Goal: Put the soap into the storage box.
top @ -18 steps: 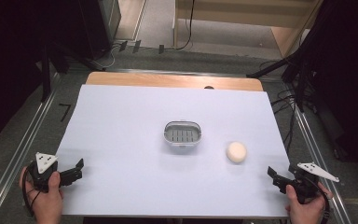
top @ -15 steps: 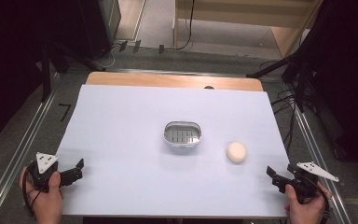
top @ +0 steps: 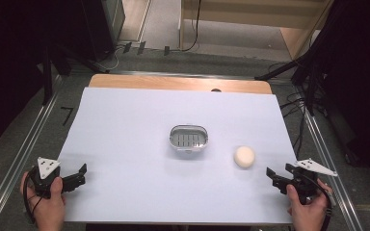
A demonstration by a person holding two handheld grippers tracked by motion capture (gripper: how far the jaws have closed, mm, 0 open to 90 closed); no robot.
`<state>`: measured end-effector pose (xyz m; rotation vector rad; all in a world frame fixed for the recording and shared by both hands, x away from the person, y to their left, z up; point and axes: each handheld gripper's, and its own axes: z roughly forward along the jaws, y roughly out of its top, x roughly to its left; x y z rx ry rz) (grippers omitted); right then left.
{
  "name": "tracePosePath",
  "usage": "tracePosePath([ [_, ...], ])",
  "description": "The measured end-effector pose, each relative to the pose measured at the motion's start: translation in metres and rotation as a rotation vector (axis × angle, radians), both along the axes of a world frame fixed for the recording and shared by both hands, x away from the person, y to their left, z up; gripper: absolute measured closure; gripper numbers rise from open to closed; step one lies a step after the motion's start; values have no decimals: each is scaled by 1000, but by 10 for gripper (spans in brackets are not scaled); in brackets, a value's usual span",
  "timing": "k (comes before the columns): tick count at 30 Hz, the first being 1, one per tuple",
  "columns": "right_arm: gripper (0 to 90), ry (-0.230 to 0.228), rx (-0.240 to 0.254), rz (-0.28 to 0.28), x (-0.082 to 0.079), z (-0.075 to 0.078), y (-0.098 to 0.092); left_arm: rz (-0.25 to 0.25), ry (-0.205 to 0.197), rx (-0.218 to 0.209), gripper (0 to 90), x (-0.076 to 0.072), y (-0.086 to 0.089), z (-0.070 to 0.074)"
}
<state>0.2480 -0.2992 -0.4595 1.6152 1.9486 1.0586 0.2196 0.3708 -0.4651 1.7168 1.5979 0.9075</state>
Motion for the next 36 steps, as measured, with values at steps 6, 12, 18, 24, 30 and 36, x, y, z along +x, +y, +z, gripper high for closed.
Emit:
tracePosePath([
  [6, 140, 53, -20, 43, 11, 6, 20, 1, -1, 3, 0, 0, 0, 0],
  [12, 136, 98, -28, 73, 25, 8, 34, 0, -2, 3, 0, 0, 0, 0],
  [18, 131, 99, -30, 100, 34, 11, 49, -1, -1, 1, 0, 0, 0, 0],
  [24, 90, 119, -59, 113, 47, 8, 70, -2, 1, -3, 0, 0, 0, 0],
  [30, 72, 165, -84, 94, 59, 0, 84, -3, 0, -5, 0, 0, 1, 0],
  [36, 130, 183, -128, 48, 65, -7, 96, -5, -2, -9, 0, 0, 1, 0],
])
